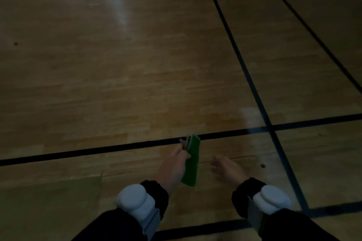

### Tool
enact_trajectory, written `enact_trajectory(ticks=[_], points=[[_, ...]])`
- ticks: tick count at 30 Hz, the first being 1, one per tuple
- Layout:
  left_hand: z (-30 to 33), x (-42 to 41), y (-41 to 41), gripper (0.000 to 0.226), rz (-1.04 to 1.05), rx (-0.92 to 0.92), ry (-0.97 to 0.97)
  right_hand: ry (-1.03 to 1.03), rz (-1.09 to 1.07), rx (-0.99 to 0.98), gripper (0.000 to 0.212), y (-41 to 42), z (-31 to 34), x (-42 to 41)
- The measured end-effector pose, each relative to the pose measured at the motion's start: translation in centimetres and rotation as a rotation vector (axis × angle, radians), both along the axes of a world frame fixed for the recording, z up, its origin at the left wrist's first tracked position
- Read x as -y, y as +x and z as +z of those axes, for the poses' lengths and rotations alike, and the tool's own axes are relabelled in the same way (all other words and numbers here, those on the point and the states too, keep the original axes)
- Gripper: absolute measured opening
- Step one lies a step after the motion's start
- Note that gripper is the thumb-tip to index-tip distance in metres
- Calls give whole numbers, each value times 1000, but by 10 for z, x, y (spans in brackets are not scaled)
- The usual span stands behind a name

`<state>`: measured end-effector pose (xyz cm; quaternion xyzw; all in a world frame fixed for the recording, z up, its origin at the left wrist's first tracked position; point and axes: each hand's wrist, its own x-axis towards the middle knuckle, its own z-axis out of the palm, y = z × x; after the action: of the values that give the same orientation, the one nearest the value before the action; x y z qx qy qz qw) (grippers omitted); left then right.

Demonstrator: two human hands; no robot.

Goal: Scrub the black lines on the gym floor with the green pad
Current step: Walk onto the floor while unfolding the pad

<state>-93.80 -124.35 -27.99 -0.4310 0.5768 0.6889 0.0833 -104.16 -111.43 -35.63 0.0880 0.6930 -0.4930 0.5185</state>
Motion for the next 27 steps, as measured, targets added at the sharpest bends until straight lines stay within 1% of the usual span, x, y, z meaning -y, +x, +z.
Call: enact_trajectory(ticks=[2, 4, 5, 7, 11, 13, 15, 18, 22, 25, 27], points=[[-40, -8, -8, 20, 25, -13, 70, -53, -118, 157, 46, 6, -29, 7], [-78, -16, -15, 20, 34, -35, 110, -115, -240, 258, 54, 7, -56, 9], [-102, -22, -17, 19, 36, -47, 104, -170, -296, 303, 55, 6, -74, 6], [-130, -23, -20, 19, 46, -40, 57, -242, -303, 366, 54, 1, -95, 2], [-212, -27, -22, 15, 28, -43, -137, -272, -299, 303, 38, -8, -168, -6], [-238, -24, -20, 14, 21, -46, -186, -253, -289, 248, 34, -13, -187, -7], [-272, -26, -20, 13, 8, -67, -191, -258, -256, 200, 28, -17, -216, -10], [-322, -28, -24, 13, -2, -76, -143, -275, -215, 151, 18, -29, -259, -13], [-369, -39, -28, 11, -10, -111, -182, -240, -147, 104, 28, -41, -306, -25], [-393, -53, -32, 25, -18, -128, -160, -180, -85, 66, 25, -49, -334, -41], [-406, -64, -34, 36, -42, -130, -153, -133, -69, 36, 27, -54, -352, -53]])
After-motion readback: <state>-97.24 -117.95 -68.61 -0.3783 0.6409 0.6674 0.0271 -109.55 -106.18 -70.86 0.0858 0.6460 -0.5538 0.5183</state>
